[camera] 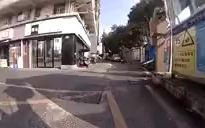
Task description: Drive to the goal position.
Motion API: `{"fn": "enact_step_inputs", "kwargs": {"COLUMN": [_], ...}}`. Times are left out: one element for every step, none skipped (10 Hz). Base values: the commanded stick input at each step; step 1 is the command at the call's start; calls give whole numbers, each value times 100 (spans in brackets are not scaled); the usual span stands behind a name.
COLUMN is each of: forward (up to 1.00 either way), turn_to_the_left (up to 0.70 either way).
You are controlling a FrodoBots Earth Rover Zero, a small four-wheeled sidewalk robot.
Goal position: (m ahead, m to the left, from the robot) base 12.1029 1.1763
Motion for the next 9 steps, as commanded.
{"fn": "enact_step_inputs", "kwargs": {"forward": [70,70,70,70,70,70,70,70,70], "turn_to_the_left": [0,0,0,0,0,0,0,0,0]}}
